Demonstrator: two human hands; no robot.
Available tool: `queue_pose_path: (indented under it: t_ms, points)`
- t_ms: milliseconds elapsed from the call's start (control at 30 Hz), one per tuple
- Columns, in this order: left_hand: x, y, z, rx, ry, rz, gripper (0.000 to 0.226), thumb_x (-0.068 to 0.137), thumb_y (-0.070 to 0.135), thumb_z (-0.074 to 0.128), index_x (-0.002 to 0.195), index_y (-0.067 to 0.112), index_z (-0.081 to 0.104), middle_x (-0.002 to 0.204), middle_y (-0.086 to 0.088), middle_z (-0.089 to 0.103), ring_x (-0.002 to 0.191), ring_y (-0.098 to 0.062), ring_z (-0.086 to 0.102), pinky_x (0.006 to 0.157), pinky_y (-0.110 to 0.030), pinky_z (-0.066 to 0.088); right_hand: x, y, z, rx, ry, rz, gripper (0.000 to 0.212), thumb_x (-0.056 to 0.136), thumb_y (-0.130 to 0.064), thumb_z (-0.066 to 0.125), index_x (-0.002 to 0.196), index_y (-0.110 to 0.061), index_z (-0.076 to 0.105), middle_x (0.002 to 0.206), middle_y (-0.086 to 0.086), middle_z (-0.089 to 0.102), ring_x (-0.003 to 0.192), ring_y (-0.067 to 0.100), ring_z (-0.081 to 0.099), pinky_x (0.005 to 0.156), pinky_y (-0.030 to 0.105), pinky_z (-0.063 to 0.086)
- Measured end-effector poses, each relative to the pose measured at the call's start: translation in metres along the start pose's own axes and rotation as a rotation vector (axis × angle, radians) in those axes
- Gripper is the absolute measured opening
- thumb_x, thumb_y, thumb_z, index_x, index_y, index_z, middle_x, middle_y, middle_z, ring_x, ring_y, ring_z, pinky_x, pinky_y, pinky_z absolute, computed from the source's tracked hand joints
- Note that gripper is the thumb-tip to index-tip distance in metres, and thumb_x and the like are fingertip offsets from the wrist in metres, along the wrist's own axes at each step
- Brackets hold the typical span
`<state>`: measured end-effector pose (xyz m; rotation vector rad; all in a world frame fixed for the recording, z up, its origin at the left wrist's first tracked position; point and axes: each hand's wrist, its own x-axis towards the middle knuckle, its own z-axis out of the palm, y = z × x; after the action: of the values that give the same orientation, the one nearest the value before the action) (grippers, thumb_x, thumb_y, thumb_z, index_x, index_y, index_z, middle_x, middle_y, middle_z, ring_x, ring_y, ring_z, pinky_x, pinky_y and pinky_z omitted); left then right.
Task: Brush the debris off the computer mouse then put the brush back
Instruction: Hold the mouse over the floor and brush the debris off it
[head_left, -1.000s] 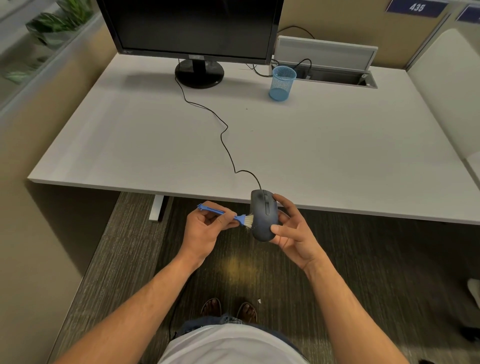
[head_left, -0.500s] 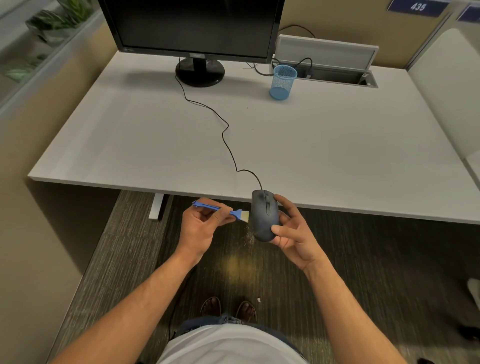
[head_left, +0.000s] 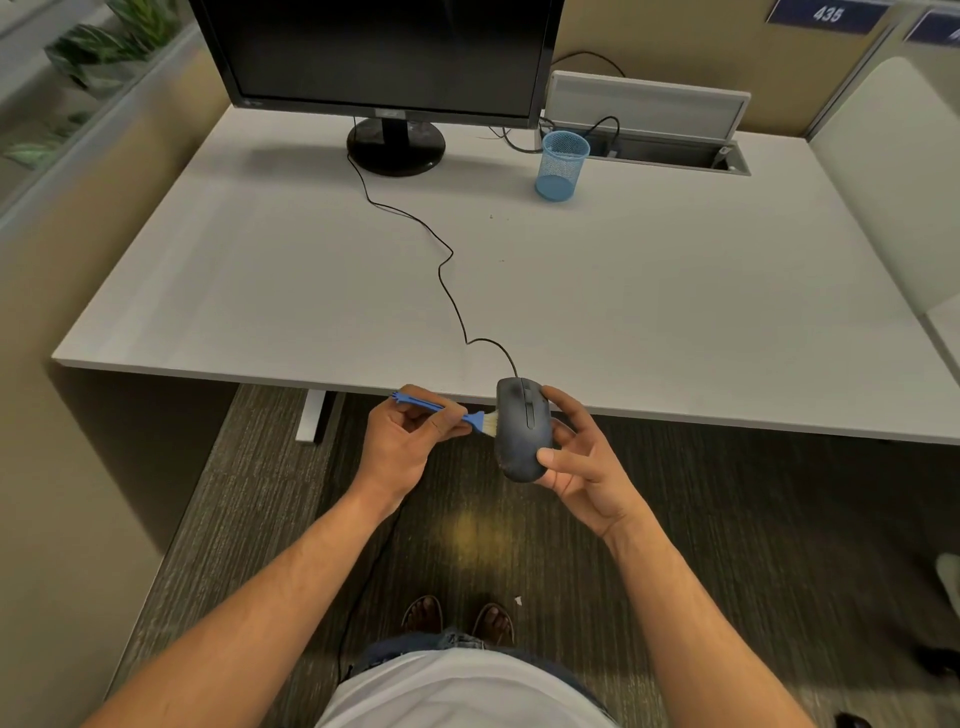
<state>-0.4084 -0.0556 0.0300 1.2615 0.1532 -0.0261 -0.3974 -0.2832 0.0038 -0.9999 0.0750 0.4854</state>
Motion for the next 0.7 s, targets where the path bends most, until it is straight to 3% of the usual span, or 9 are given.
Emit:
queue_pose_path:
  t_ms: [400, 700]
  points:
    - [-0.027, -0.012, 0.000, 0.019, -0.085, 0.016, 0.011, 0.081, 0.011, 0.072, 0.091, 0.015, 0.073, 0.092, -0.011, 0.075, 0.095, -0.029, 0.072, 0.080, -0.032, 0.061, 0.001, -0.002, -0.003, -0.027, 0.022, 0.004, 0.081, 0.064, -0.003, 0.084, 0.138, -0.025, 0.059, 0.143, 0.013, 0.056, 0.129, 0.037, 0.058, 0.081, 0.047, 0.060]
    - [-0.036, -0.019, 0.005, 0.069, -0.109, 0.007, 0.015, 0.082, 0.013, 0.071, 0.096, 0.008, 0.070, 0.094, -0.012, 0.075, 0.096, -0.029, 0.072, 0.082, -0.033, 0.060, 0.001, -0.002, -0.003, -0.046, 0.049, -0.004, 0.081, 0.065, -0.004, 0.084, 0.139, -0.025, 0.058, 0.142, 0.011, 0.057, 0.129, 0.036, 0.058, 0.082, 0.049, 0.059]
